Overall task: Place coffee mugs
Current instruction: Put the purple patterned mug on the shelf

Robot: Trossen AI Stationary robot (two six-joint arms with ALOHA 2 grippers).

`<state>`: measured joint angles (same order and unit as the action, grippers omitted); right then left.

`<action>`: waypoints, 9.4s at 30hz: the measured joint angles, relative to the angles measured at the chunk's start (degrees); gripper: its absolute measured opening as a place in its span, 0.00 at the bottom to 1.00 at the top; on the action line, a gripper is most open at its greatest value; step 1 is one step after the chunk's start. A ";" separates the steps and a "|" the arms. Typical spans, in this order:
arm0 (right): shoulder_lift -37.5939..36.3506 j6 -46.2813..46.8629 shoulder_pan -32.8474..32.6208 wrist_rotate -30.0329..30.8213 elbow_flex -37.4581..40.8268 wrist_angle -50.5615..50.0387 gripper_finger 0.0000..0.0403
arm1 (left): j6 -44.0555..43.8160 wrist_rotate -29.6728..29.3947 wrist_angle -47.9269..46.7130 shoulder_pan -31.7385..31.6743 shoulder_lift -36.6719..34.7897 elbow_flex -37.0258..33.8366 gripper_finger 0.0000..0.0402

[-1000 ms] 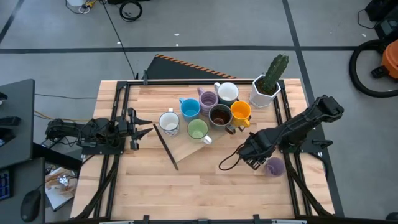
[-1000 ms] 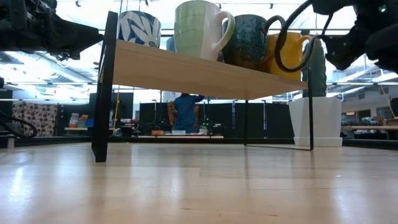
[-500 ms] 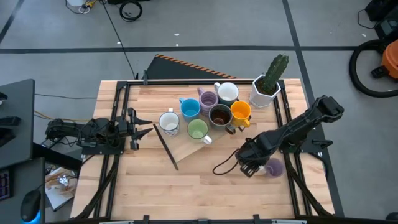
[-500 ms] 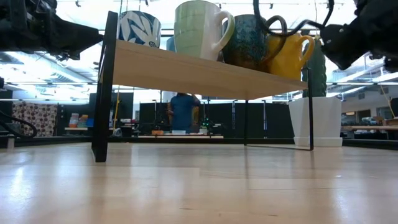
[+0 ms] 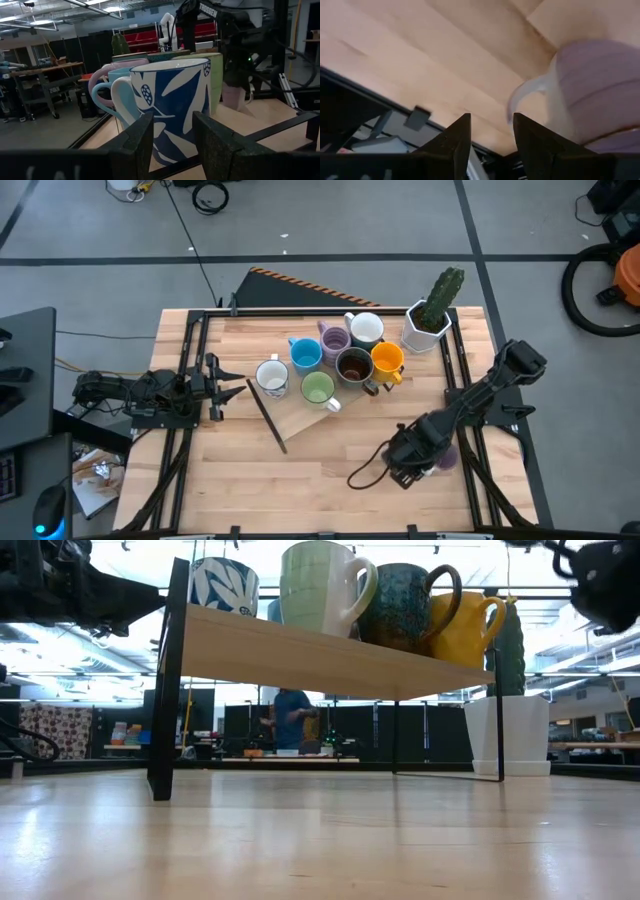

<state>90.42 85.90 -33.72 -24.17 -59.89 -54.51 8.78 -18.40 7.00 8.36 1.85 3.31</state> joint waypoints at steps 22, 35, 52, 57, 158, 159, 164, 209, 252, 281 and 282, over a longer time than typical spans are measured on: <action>0.76 33.17 -8.71 9.69 -11.27 -19.20 0.46 | 5.80 -0.03 2.64 0.00 0.02 0.02 0.35; 0.82 24.67 -5.81 14.17 -5.59 -17.67 0.49 | 10.34 -0.02 5.54 0.01 0.00 0.02 0.35; 0.50 -0.05 -4.39 16.82 -2.63 -7.92 0.08 | 9.60 -0.02 5.08 0.02 0.00 0.02 0.35; 0.67 -8.39 -4.44 17.75 -4.40 -9.23 0.06 | 8.72 -0.02 5.03 0.00 0.00 0.02 0.35; 2.95 13.86 -2.17 16.26 -10.85 -7.64 0.65 | 7.89 -0.02 3.72 0.01 0.02 0.02 0.35; 2.96 14.43 -2.16 16.61 -10.25 -6.66 0.64 | 7.89 -0.02 3.72 0.00 0.02 0.02 0.35; 3.23 18.52 -2.18 18.06 -7.64 -6.40 0.63 | 7.91 -0.02 3.72 0.01 0.02 0.02 0.35; 3.23 8.44 -4.14 29.24 -3.38 -0.31 0.17 | 8.14 -0.02 3.65 0.00 0.02 0.02 0.35; 31.28 -29.53 8.29 27.69 -58.23 -23.10 0.17 | 7.19 -0.02 3.34 0.00 0.02 0.02 0.35; 32.05 -43.51 10.85 30.77 -73.21 -19.13 0.17 | 7.48 -0.02 3.34 0.00 0.02 0.02 0.35; 32.03 -43.65 10.79 31.64 -73.91 -19.38 0.17 | 7.48 -0.02 3.35 0.02 0.00 0.02 0.35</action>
<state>122.45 42.25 -22.93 7.47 -133.80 -73.88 16.25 -18.41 10.35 8.38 1.85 3.33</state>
